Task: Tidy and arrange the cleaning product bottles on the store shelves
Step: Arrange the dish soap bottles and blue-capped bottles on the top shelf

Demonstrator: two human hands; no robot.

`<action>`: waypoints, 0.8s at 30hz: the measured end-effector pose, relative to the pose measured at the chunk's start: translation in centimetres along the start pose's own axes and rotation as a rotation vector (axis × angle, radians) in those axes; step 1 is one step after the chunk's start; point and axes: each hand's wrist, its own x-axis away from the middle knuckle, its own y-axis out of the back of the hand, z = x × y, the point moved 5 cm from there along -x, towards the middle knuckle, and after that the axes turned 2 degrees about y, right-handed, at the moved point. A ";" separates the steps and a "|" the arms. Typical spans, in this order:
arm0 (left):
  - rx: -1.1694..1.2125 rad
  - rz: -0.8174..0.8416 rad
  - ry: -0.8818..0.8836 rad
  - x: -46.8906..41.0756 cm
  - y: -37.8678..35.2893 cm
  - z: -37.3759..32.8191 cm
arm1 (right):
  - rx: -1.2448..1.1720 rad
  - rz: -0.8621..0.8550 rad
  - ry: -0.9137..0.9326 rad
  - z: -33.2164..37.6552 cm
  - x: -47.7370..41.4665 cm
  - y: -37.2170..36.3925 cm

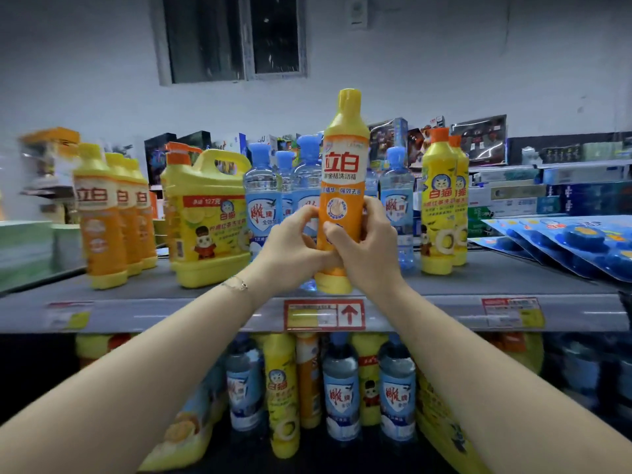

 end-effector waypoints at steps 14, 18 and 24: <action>-0.213 -0.309 0.020 6.4 16.1 5.3 | -0.121 0.130 -0.022 5.1 2.2 -17.1; -0.244 -0.376 0.037 7.2 20.9 7.5 | -0.085 0.199 -0.047 5.9 2.7 -23.0; -0.334 -0.429 0.125 6.9 25.3 11.3 | 0.076 0.251 -0.051 5.8 3.0 -28.8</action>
